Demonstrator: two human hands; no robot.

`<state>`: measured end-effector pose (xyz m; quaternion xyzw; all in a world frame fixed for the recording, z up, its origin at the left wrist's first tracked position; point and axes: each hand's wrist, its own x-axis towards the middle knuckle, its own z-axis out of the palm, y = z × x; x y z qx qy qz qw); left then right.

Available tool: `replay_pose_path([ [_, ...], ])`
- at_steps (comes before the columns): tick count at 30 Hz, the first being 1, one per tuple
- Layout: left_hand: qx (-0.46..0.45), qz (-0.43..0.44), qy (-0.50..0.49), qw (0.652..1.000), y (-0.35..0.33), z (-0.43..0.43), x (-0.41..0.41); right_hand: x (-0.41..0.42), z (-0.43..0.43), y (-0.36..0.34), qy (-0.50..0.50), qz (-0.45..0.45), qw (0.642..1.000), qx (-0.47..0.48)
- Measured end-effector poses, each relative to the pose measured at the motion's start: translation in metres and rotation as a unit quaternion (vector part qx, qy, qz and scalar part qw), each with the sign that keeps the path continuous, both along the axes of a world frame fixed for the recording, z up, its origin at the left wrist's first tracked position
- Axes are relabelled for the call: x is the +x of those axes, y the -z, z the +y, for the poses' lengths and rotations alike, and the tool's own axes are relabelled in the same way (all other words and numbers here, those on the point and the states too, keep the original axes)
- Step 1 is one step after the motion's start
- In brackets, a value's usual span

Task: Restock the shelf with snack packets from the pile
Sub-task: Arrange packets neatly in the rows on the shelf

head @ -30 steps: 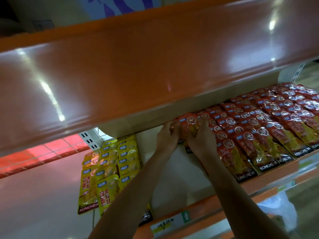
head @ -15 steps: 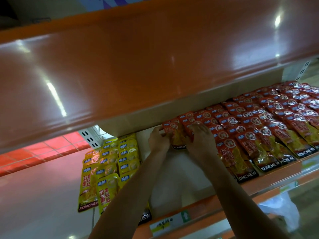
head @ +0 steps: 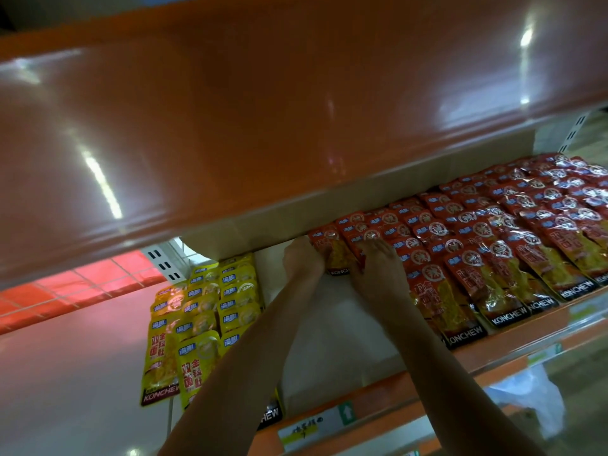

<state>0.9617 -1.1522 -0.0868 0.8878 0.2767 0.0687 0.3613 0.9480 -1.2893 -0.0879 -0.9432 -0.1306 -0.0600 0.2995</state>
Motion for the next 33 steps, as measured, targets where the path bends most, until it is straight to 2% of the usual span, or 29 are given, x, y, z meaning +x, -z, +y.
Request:
replay_pose_path([
  [7, 0.053, 0.041, 0.009, 0.998, -0.004, 0.004, -0.008, -0.004, 0.013, -0.005, -0.021, -0.013, 1.000, -0.007],
  [11, 0.084, -0.005, 0.035, 0.996, -0.012, 0.016, -0.025, -0.012, 0.034, -0.009, -0.043, -0.033, 0.999, 0.005],
  [16, 0.194, -0.034, 0.074, 0.978, -0.028, 0.054, -0.060, -0.032, 0.080, -0.013, -0.081, -0.028, 0.996, -0.009],
  [21, 0.248, -0.049, 0.040, 0.967, -0.034, 0.120, -0.113, -0.072, 0.150, -0.023, -0.141, -0.056, 0.988, 0.013],
  [24, 0.254, -0.067, 0.011, 0.965, -0.036, 0.166, -0.150, -0.100, 0.199, -0.028, -0.182, -0.054, 0.982, -0.008],
  [33, 0.308, -0.003, -0.086, 0.948, -0.034, 0.310, -0.269, -0.199, 0.354, -0.032, -0.283, -0.057, 0.957, -0.010],
])
